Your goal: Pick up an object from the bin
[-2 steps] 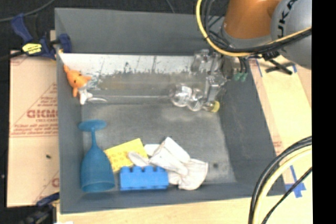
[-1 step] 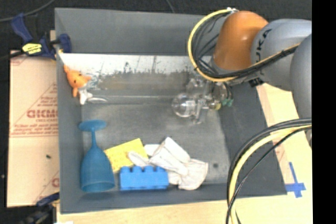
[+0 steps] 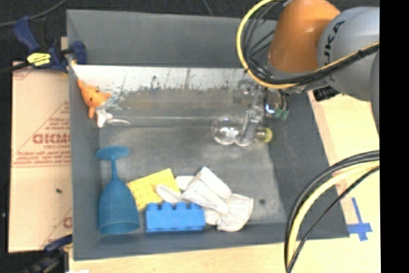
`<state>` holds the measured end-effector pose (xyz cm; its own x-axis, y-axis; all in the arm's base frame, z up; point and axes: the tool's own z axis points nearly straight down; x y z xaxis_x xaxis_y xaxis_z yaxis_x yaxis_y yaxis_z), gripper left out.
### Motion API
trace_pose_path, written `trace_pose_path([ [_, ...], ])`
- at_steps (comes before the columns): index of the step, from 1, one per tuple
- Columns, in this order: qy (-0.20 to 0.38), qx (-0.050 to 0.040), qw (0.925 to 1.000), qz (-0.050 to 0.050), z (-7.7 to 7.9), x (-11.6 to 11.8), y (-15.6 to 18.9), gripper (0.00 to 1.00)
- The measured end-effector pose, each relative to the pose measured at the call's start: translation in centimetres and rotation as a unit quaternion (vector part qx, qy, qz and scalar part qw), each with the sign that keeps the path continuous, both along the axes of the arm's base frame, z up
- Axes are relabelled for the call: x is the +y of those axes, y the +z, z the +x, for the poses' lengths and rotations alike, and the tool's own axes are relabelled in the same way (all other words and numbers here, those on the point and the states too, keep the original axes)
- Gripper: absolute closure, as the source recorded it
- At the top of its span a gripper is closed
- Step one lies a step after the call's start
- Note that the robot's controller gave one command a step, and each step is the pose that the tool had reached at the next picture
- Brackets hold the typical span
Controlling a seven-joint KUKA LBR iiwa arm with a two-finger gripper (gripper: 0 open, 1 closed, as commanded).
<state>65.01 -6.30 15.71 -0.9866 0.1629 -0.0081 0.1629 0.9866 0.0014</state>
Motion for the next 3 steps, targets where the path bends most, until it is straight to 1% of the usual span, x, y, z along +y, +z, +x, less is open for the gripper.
trace_pose_path([
  [1,-0.094,0.0009,0.9956,0.001,0.3,-0.8,-5.7,0.0],
  [2,-0.119,0.0006,0.9929,0.001,-0.4,0.1,-8.7,0.0],
  [3,-0.184,-0.0029,0.983,0.002,0.1,-0.9,-8.6,1.0],
])
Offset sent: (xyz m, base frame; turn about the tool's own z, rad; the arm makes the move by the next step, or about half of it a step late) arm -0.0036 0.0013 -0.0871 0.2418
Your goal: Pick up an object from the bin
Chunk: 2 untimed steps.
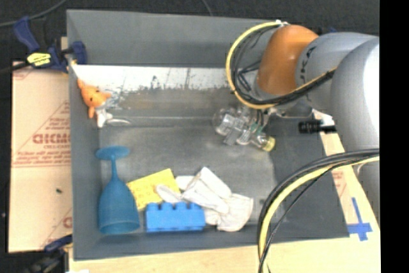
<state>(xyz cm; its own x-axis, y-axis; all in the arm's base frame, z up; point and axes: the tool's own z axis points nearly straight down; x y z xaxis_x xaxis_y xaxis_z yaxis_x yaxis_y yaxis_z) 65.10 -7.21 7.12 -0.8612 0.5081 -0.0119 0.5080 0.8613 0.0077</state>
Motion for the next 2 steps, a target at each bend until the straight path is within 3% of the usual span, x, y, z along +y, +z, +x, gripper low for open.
trace_pose_path([
  [2,-0.014,-0.0005,0.9999,0.0,0.04,-0.18,0.14,1.0],
])
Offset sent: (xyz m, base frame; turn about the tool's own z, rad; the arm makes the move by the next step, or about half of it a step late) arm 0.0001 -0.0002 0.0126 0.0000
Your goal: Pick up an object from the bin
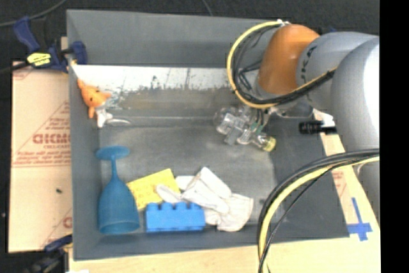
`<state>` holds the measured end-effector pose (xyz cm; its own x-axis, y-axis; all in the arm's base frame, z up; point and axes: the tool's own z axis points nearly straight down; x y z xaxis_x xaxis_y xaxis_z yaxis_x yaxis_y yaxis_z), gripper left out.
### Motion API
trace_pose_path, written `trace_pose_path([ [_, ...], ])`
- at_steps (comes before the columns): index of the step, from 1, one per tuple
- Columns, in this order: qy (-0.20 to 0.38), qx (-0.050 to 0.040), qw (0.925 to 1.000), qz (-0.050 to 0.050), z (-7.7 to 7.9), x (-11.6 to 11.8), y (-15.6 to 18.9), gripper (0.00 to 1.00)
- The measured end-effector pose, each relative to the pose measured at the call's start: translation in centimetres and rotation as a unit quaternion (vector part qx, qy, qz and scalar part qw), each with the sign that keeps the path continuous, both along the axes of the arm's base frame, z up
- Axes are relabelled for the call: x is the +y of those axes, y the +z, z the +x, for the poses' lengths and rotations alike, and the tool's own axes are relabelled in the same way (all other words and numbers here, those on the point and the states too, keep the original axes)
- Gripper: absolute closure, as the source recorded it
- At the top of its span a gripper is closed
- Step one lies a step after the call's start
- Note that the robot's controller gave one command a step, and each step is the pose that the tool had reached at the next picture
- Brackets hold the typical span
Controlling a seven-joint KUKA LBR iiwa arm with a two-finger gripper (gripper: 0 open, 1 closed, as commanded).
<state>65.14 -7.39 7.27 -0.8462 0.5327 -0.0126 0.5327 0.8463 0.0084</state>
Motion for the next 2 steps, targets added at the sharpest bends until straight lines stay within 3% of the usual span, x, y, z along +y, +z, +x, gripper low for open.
trace_pose_path([
  [2,0.005,-0.0008,1.0,-0.001,0.01,-0.04,1.47,1.0],
])
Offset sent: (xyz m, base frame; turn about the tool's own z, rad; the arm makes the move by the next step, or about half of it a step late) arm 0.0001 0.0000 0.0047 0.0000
